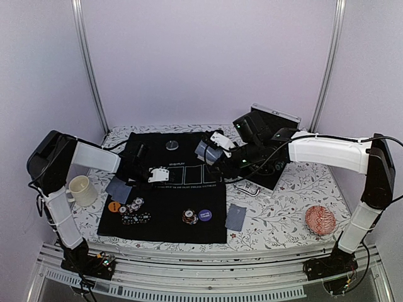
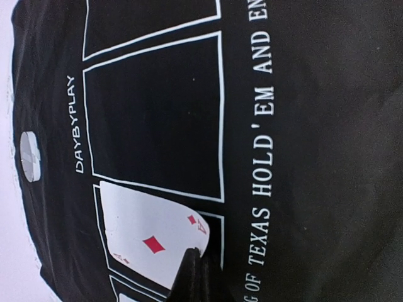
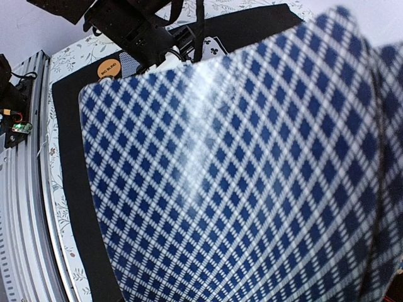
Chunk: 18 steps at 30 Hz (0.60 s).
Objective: Distribute texas hold em gaming equipment
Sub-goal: Flop the poker card into the community card area.
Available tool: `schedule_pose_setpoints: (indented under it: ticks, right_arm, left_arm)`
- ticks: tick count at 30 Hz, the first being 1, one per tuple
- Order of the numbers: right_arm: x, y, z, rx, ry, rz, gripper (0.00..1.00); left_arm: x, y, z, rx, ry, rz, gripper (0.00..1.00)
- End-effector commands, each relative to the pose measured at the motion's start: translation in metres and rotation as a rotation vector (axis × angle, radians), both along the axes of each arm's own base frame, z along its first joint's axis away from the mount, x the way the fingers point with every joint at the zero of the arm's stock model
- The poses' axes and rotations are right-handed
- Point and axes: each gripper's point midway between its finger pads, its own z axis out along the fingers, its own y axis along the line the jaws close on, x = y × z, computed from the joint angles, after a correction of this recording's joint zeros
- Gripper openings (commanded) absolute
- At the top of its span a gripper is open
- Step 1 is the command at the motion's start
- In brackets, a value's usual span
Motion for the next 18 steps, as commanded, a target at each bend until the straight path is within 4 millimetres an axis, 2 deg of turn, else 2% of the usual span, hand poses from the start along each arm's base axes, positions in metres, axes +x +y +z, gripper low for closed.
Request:
schedule_pose_setpoints:
  ticks: [1, 6, 11, 15, 18]
  right_arm:
    - [-0.001, -0.005, 0.017, 0.028, -0.028, -0.005, 0.37]
    - [0.000, -0.005, 0.018, 0.029, -0.029, -0.005, 0.37]
    - [-0.001, -0.005, 0.017, 0.027, -0.028, -0.007, 0.37]
    - [0.000, -0.006, 0.017, 0.024, -0.029, -0.012, 0.37]
    - [0.000, -0.006, 0.018, 0.024, -0.030, -0.012, 0.37]
  left_arm:
    - [-0.011, 0.011, -0.007, 0.009, 0.085, 0.041, 0.00]
    - [-0.008, 0.008, -0.001, -0.018, 0.067, 0.045, 0.00]
    - [-0.010, 0.007, 0.001, -0.028, 0.086, 0.055, 0.24]
    - [-0.012, 0.007, 0.009, -0.032, 0.106, 0.060, 0.31]
    - [-0.012, 0.001, 0.027, -0.078, 0.145, 0.093, 0.35]
